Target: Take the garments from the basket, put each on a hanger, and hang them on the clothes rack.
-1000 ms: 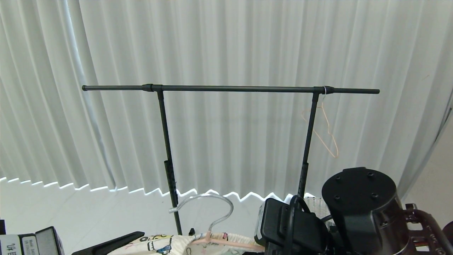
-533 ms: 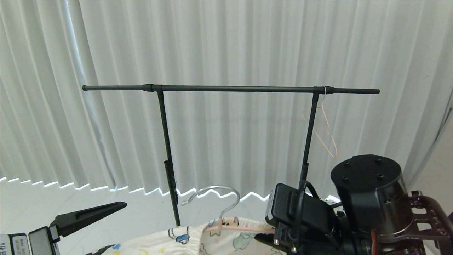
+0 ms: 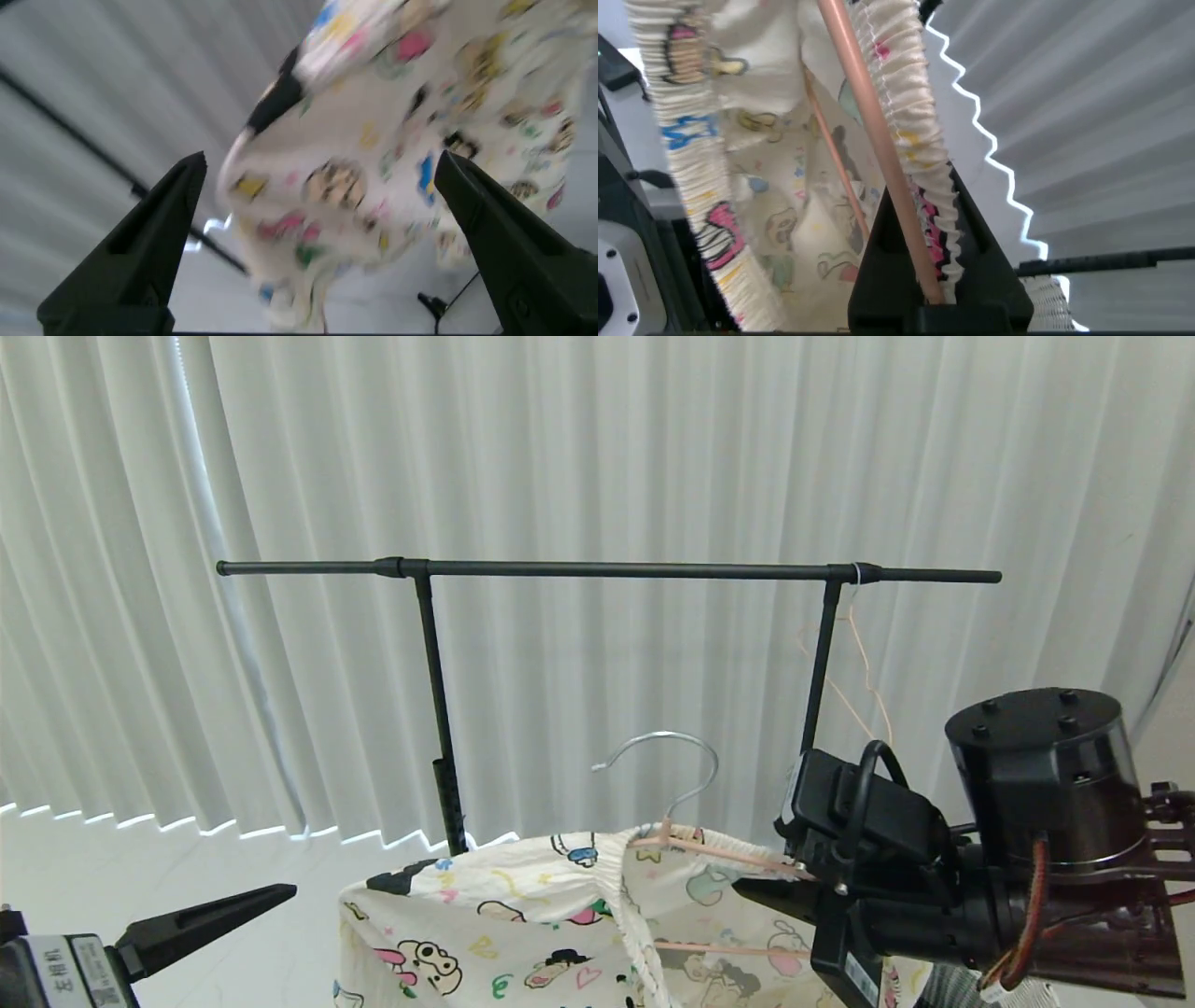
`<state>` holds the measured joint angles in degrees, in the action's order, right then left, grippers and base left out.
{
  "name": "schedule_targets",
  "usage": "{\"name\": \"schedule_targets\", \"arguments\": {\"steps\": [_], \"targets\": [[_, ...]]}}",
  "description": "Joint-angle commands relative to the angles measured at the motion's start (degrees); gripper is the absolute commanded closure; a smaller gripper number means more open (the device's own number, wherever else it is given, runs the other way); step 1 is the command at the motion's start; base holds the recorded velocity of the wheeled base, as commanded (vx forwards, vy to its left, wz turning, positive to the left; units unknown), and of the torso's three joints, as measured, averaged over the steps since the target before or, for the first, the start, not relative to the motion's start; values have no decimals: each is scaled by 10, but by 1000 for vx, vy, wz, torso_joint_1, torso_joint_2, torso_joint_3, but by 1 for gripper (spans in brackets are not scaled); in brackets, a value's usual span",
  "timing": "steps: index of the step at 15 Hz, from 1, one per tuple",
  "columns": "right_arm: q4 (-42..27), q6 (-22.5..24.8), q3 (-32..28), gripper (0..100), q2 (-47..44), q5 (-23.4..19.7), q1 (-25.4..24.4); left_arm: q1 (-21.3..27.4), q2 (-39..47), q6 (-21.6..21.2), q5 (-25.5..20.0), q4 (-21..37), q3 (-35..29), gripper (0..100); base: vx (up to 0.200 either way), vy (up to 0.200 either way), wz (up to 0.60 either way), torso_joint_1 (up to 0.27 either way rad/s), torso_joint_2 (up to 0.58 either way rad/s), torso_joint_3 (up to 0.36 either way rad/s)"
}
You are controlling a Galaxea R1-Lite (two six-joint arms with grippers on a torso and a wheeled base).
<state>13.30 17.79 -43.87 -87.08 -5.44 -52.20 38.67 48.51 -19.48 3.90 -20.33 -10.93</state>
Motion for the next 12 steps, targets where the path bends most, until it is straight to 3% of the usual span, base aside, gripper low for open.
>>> {"name": "schedule_targets", "arguments": {"steps": [1, 3, 5, 7, 8, 12], "targets": [[-11, 6, 0, 100, 28, -2, 3, -99, 20, 21, -1, 0, 37, 0, 0, 0, 0, 0, 0, 0], [-17, 15, 0, 100, 39, -3, 3, -130, 50, 42, -1, 0, 50, 0, 0, 0, 0, 0, 0, 0], [-20, 16, -1, 100, 45, -3, -2, -130, 68, 43, -5, 0, 59, 0, 0, 0, 0, 0, 0, 0], [-28, 27, -1, 100, 54, -4, -7, -132, 100, 85, -7, -1, 58, 0, 0, 0, 0, 0, 0, 0], [-35, 32, -1, 100, 60, -4, -8, -132, 107, 101, -7, -1, 51, 100, 0, 0, 0, 0, 0, 0], [-61, 32, 0, 100, 78, -3, -8, -171, 113, 116, -6, -1, 64, 100, 0, 0, 0, 0, 0, 0]]}}
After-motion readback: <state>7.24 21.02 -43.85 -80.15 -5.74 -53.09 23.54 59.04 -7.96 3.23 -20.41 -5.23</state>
